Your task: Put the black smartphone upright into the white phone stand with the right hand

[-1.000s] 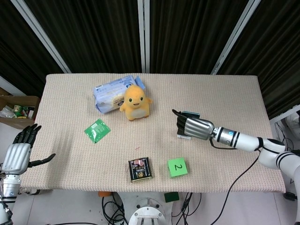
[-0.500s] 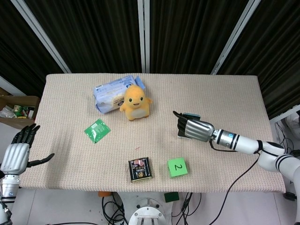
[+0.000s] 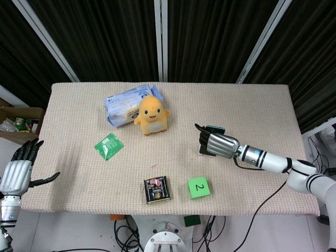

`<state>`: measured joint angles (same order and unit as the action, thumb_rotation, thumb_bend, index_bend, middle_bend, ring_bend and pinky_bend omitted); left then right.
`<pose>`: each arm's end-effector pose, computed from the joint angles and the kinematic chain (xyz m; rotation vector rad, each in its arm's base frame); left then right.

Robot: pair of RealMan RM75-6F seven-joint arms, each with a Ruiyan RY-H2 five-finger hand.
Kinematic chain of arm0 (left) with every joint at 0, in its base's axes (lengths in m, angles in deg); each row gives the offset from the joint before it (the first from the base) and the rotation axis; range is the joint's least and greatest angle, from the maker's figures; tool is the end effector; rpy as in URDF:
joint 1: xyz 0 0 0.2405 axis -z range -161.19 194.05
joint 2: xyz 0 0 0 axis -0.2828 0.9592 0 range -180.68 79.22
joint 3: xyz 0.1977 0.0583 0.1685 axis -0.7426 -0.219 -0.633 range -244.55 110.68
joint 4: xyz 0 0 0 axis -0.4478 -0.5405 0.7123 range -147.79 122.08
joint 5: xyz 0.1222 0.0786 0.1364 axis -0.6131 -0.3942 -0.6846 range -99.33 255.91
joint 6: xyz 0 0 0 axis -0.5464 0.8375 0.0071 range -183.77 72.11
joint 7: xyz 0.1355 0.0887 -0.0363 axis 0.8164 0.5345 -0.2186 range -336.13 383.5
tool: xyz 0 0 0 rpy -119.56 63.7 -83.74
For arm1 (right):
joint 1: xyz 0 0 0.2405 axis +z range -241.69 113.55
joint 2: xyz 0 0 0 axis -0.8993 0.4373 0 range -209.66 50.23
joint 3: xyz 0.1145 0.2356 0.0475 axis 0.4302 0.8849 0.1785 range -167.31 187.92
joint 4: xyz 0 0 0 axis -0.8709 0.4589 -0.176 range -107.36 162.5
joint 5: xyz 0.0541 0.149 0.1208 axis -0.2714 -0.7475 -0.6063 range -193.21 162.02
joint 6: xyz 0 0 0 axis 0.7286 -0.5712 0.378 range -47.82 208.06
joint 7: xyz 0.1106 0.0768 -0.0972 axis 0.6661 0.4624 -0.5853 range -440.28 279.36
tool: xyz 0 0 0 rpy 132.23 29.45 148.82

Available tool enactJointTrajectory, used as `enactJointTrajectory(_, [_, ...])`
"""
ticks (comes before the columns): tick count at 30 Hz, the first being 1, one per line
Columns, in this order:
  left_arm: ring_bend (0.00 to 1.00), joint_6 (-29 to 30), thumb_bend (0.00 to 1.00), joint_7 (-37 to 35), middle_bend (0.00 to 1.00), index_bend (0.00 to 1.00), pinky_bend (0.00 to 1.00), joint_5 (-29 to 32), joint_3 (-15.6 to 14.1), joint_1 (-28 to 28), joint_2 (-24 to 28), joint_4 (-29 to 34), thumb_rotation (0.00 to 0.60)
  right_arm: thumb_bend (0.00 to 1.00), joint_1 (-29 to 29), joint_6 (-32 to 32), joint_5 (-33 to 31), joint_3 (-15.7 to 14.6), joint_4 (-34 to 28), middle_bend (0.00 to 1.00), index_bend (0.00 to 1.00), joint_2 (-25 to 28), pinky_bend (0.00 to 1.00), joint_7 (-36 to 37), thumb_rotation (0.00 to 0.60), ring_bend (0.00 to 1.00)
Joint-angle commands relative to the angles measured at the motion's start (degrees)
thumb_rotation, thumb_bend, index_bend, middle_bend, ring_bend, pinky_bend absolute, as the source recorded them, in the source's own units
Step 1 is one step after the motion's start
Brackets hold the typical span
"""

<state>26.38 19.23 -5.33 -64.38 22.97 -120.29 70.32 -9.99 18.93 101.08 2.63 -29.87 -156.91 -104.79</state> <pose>-0.3426 0.2135 0.1518 -1.3753 -0.9529 -0.8840 -0.1689 -0.3911 0.0423 2.3008 0.7524 0.4738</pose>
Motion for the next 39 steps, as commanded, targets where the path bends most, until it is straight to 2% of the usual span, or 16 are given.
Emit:
enactJointTrajectory(1, [0.02,0.0,0.05,0.0,0.04,0.08,0.14,0.1,0.0,-0.1,0.0,-0.1,0.25,0.47,-0.3,2.2,-1.9,0.5,-1.7,0.07,0.03,0.6,0.0,-1.4,0.6,0.03])
enactJointTrajectory(3, [0.02,0.0,0.05,0.0,0.04,0.08,0.14,0.1,0.0,-0.1,-0.1,-0.1,0.249,0.37,-0.4,3.1,-2.8,0.8,-2.8,0.01,0.0,1.1,0.0,-1.9,0.6,0.0])
enactJointTrajectory(5, [0.02,-0.1,0.05,0.0,0.04,0.08,0.14,0.2,0.0,-0.1,0.0,-0.2,0.251,0.33,-0.5,3.5,-3.3,1.0,-3.9,0.0,0.0,1.6,0.0,-2.3,0.6,0.0])
enactJointTrajectory(12, [0.02,-0.1,0.05,0.2,0.04,0.08,0.14,0.0,0.1,0.0,0.1,0.2,0.251,0.29,-1.3,2.1,-3.8,1.2,-7.2,0.0,0.0,4.8,0.0,-3.5,0.6,0.0])
enactJointTrajectory(17, [0.02,-0.2,0.05,0.4,0.04,0.08,0.14,0.1,0.2,0.1,0.2,0.4,0.251,0.25,-4.5,-3.2,-4.4,1.1,-14.3,0.0,0.0,10.6,0.0,-3.4,0.6,0.0])
enactJointTrajectory(21, [0.02,0.1,0.05,0.5,0.04,0.08,0.14,0.1,0.3,0.0,0.2,0.5,0.248,0.24,-10.9,-13.3,-5.6,1.2,-20.3,0.0,0.0,14.6,0.0,-2.4,0.6,0.0])
enactJointTrajectory(24, [0.02,0.2,0.05,0.5,0.04,0.08,0.14,0.1,0.2,-0.1,0.1,0.6,0.25,0.24,-18.7,-23.3,-9.2,1.6,-24.5,0.0,0.0,15.7,0.0,0.3,0.6,0.0])
enactJointTrajectory(26, [0.02,0.2,0.05,0.6,0.04,0.08,0.14,0.0,0.1,-0.1,0.0,0.6,0.251,0.24,-25.0,-28.9,-14.3,1.3,-27.2,0.0,0.0,14.8,0.0,6.6,0.6,0.0])
enactJointTrajectory(28, [0.02,0.2,0.05,0.7,0.04,0.08,0.14,-0.2,0.0,-0.1,-0.1,0.6,0.251,0.24,-31.0,-31.4,-20.8,0.2,-29.3,0.0,0.0,13.6,0.0,16.8,0.6,0.0])
enactJointTrajectory(31, [0.02,0.6,0.05,0.9,0.04,0.08,0.14,-0.4,-0.1,-0.3,-0.2,0.6,0.248,0.24,-37.6,-31.4,-28.3,-1.0,-26.9,0.0,0.0,10.9,0.0,27.4,0.6,0.0])
enactJointTrajectory(34, [0.02,1.2,0.05,1.0,0.04,0.08,0.14,-0.6,-0.1,-0.5,-0.5,0.3,0.25,0.23,-42.8,-31.1,-32.4,-1.1,-19.7,0.0,0.0,5.7,0.0,36.6,0.6,0.0])
enactJointTrajectory(39, [0.02,2.4,0.05,0.6,0.04,0.08,0.14,-1.4,0.0,-0.8,-1.4,-1.1,0.244,0.22,-48.1,-30.0,-34.9,-0.8,-8.3,0.0,0.0,-0.6,0.0,42.8,0.6,0.0])
